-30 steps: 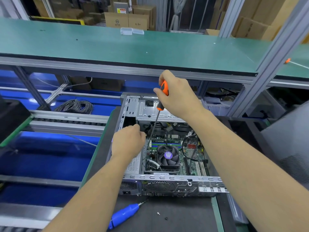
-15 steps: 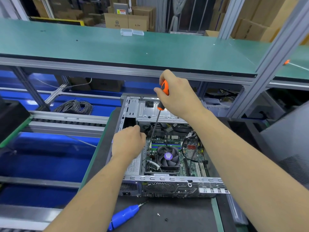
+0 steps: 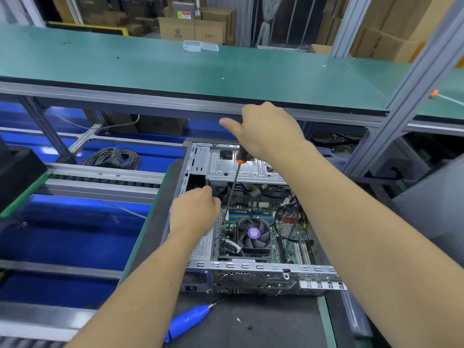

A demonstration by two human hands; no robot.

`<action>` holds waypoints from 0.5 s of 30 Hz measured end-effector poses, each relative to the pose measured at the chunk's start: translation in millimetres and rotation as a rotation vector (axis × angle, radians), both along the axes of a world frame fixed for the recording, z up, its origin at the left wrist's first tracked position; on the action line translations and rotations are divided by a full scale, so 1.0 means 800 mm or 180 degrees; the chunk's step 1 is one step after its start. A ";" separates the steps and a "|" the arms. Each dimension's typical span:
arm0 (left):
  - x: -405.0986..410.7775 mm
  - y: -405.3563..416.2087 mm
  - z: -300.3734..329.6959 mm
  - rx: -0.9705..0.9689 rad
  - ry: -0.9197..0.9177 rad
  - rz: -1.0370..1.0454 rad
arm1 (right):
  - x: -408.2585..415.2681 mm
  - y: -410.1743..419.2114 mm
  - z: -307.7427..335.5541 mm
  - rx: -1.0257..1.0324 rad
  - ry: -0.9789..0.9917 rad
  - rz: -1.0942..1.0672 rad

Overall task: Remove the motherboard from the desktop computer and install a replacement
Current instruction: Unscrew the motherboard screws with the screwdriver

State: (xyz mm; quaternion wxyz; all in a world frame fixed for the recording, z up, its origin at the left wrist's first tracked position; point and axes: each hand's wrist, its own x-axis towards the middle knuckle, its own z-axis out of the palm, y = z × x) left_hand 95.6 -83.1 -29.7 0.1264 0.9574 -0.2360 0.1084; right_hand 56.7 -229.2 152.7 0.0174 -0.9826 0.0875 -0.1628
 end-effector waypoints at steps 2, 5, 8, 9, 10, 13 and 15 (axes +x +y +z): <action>0.000 0.000 0.001 -0.0015 0.0031 0.0004 | 0.007 0.009 0.007 -0.0174 0.0124 0.0063; -0.001 0.001 0.001 0.0019 0.0042 0.0020 | 0.018 0.019 0.007 -0.0022 0.0294 0.0390; -0.004 0.001 0.001 -0.0015 0.0043 0.0011 | 0.020 0.015 0.010 0.0136 0.0420 0.0755; -0.003 0.001 0.002 -0.0009 0.0045 0.0011 | 0.018 0.010 0.010 0.0220 0.0449 0.0908; -0.002 0.001 0.001 0.0010 0.0047 0.0000 | 0.016 0.006 0.010 0.0367 0.0505 0.1073; -0.002 0.000 0.002 0.0017 0.0048 -0.0010 | 0.012 -0.009 0.018 0.0764 0.0873 0.1379; -0.001 0.000 0.002 0.0041 0.0036 -0.0008 | 0.013 -0.014 0.028 0.0737 0.1147 0.1346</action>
